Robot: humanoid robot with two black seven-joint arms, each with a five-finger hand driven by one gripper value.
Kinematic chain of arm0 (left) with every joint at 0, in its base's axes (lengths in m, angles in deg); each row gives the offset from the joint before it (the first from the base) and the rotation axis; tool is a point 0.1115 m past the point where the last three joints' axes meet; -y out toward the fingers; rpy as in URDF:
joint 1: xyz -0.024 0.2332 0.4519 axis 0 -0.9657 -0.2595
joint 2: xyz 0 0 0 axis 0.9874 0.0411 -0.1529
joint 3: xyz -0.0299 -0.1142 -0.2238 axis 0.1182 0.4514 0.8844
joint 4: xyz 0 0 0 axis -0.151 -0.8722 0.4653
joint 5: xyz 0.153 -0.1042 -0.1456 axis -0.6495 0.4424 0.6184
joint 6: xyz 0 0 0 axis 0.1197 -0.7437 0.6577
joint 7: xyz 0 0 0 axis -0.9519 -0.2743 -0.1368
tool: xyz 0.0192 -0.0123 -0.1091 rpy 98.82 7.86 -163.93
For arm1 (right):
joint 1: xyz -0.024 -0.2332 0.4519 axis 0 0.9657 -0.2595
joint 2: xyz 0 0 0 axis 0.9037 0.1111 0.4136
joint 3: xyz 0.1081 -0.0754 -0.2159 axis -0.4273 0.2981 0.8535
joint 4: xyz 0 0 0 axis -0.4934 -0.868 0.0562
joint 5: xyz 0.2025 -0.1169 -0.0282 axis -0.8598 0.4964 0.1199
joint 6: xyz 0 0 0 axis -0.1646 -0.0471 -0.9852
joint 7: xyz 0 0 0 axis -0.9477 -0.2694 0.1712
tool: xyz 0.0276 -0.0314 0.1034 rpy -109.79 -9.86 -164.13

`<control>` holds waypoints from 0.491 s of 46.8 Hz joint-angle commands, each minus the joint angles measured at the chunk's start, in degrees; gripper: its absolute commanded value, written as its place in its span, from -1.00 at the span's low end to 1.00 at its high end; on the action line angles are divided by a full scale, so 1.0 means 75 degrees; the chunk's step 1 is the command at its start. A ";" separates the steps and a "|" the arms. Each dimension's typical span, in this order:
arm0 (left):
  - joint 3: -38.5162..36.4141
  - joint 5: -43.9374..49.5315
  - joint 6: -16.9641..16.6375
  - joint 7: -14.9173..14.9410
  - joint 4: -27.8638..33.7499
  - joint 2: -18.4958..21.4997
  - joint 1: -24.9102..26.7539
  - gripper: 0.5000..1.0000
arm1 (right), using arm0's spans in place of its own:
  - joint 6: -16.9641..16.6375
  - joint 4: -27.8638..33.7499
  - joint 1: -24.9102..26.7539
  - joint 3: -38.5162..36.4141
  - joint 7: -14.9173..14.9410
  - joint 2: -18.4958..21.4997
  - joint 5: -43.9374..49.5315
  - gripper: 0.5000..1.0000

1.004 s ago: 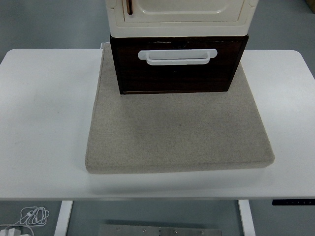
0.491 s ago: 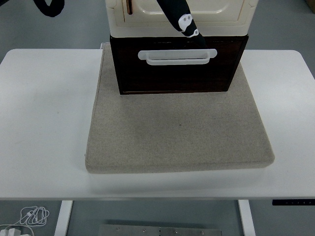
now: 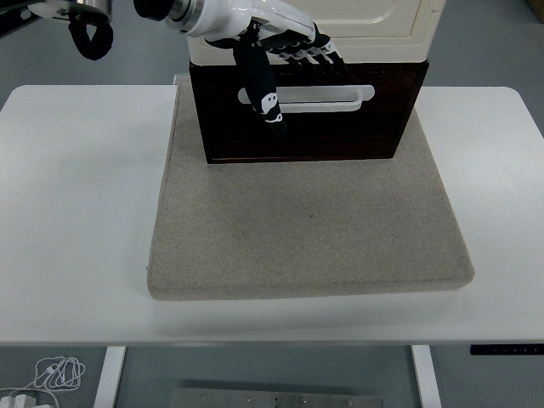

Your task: Open the drawer under the combination cabinet

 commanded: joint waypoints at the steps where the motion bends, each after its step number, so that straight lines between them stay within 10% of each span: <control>1: -0.0047 0.0010 -0.0011 0.0185 -0.0196 -0.0106 -0.0043 1.00 | 0.0000 0.0011 0.0000 0.0000 0.0000 0.0000 0.0000 0.70; 23: -0.0023 0.1088 0.0130 0.1439 -0.1473 -0.1149 -0.0020 1.00 | 0.0000 0.0000 0.0000 0.0000 0.0000 0.0000 0.0000 0.70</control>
